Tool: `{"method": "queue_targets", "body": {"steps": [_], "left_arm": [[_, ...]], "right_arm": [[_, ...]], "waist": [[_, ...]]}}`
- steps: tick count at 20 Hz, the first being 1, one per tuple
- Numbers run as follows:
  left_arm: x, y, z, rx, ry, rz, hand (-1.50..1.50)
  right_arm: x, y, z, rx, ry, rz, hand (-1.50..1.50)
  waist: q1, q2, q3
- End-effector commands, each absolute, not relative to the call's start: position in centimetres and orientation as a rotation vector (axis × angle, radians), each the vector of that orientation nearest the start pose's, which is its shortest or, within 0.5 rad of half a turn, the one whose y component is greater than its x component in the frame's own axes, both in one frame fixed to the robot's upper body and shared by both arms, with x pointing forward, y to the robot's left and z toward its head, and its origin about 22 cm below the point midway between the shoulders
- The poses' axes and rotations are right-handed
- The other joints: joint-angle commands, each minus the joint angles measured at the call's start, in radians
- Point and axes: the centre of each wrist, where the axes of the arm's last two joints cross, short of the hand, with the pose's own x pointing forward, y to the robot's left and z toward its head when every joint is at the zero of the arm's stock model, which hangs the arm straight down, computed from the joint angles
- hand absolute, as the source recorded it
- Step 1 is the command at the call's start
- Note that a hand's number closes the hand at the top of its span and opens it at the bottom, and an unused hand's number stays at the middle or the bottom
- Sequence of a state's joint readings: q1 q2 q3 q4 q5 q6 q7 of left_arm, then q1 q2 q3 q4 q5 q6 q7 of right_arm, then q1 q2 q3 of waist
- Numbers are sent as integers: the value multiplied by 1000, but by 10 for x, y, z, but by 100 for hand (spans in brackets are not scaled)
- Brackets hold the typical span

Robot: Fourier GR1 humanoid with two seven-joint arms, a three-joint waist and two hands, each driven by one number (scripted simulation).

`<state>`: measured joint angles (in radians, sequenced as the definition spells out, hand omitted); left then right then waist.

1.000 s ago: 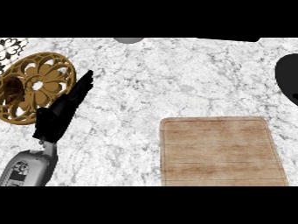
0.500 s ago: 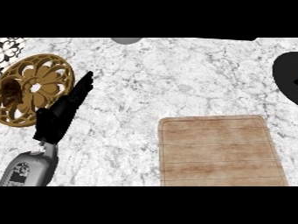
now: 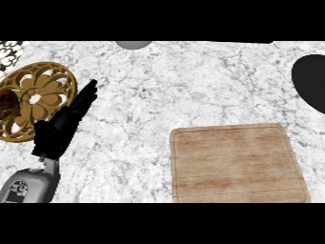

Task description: Pick the cupcake from the cutting board and place it in the pan

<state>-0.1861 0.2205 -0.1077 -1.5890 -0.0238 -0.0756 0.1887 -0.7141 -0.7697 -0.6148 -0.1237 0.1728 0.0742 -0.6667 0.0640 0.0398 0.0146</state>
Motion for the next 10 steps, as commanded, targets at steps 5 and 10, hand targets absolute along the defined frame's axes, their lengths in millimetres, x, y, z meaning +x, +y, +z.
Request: {"method": "queue_targets", "body": {"steps": [5,10], "left_arm": [[277,239,51,52,-1524,-368,0],[284,239,57,56,-1535,-372,0]], "right_arm": [[262,-538,26,-585,-1803,-129,-150],[246,-536,4,-547,-1827,-127,-150]], "waist": [[-14,-9,-2],[-18,-11,-3]]}}
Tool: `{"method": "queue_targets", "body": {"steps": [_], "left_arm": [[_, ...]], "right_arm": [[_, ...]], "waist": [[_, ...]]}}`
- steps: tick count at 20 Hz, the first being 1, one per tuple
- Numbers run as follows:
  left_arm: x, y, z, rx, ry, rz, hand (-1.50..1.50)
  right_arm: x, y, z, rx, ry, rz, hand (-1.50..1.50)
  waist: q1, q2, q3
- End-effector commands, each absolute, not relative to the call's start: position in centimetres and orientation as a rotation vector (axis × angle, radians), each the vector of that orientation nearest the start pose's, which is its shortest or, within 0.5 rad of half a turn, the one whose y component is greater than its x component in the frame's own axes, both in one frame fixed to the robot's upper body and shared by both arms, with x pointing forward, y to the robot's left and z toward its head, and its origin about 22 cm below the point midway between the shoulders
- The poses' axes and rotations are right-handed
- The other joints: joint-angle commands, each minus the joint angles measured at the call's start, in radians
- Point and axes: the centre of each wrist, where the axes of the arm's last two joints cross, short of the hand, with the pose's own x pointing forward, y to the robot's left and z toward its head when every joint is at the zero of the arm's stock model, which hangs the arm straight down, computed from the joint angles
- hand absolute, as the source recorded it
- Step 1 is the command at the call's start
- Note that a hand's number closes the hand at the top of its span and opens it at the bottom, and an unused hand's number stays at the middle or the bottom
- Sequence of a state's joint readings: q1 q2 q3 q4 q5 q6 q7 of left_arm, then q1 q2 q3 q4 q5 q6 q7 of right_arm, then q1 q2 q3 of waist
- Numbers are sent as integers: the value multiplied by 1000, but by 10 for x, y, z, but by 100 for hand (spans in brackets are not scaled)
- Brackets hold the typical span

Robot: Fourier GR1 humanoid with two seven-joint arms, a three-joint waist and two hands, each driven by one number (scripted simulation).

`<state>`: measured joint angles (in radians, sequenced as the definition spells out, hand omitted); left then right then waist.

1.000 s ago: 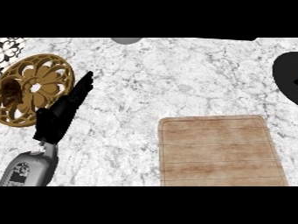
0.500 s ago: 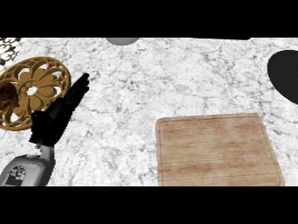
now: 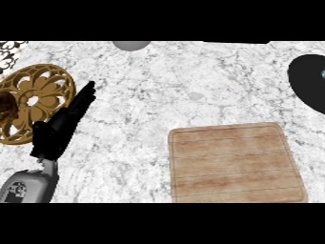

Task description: Pick the cupcake from the cutting board and place it in the pan

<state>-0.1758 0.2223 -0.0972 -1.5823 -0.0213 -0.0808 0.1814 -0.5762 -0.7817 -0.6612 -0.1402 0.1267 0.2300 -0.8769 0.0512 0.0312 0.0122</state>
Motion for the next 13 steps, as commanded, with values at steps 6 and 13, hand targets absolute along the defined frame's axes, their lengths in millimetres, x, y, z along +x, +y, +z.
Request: {"method": "queue_targets", "body": {"steps": [6,13], "left_arm": [[276,228,51,40,-1528,-361,0],[283,252,53,71,-1507,-367,0]], "right_arm": [[221,-538,-16,-539,-1829,-120,-150],[205,-537,-30,-579,-1804,-102,-150]], "waist": [[-11,-10,-2],[-19,-13,-4]]}}
